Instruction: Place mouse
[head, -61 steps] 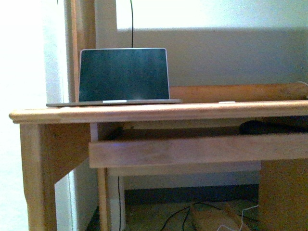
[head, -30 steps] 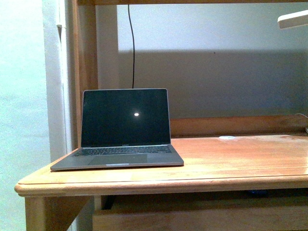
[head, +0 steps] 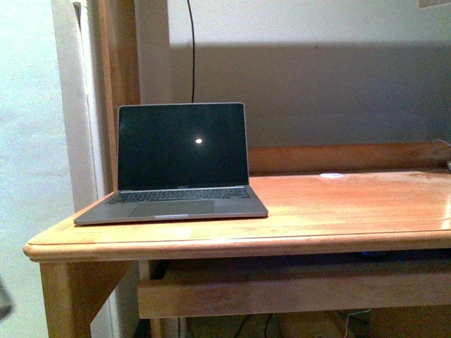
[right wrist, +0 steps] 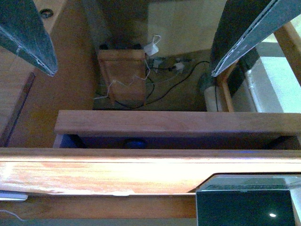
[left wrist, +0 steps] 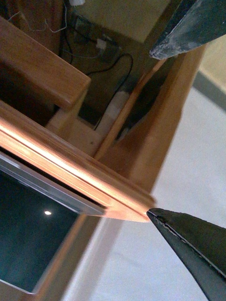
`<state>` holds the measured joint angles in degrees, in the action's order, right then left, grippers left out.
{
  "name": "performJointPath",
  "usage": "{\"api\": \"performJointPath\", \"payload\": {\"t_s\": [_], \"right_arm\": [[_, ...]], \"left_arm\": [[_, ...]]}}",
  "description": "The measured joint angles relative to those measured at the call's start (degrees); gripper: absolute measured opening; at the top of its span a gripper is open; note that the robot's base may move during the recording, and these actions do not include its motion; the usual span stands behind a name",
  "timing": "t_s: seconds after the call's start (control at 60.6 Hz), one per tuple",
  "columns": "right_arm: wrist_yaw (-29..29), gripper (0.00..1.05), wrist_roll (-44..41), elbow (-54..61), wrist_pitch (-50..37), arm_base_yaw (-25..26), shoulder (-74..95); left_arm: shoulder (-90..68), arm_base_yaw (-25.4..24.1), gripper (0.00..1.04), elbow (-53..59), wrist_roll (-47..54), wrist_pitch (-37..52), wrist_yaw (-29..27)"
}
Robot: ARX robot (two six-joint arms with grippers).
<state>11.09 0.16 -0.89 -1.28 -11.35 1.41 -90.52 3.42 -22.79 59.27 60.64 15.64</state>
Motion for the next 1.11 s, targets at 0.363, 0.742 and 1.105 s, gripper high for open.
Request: {"api": "performJointPath", "payload": {"t_s": [0.363, 0.742, 1.105], "right_arm": [[0.00, 0.97, 0.00, 0.00, 0.00, 0.02, 0.00], [0.02, 0.97, 0.00, 0.00, 0.00, 0.02, 0.00], [0.02, 0.97, 0.00, 0.00, 0.00, 0.02, 0.00]], "left_arm": [[-25.14, 3.56, 0.97, -18.16, 20.37, 5.73, 6.54], [-38.53, 5.05, 0.97, -31.04, 21.79, 6.49, 13.18], [-40.35, 5.03, 0.97, -35.19, 20.20, -1.55, 12.31]]}}
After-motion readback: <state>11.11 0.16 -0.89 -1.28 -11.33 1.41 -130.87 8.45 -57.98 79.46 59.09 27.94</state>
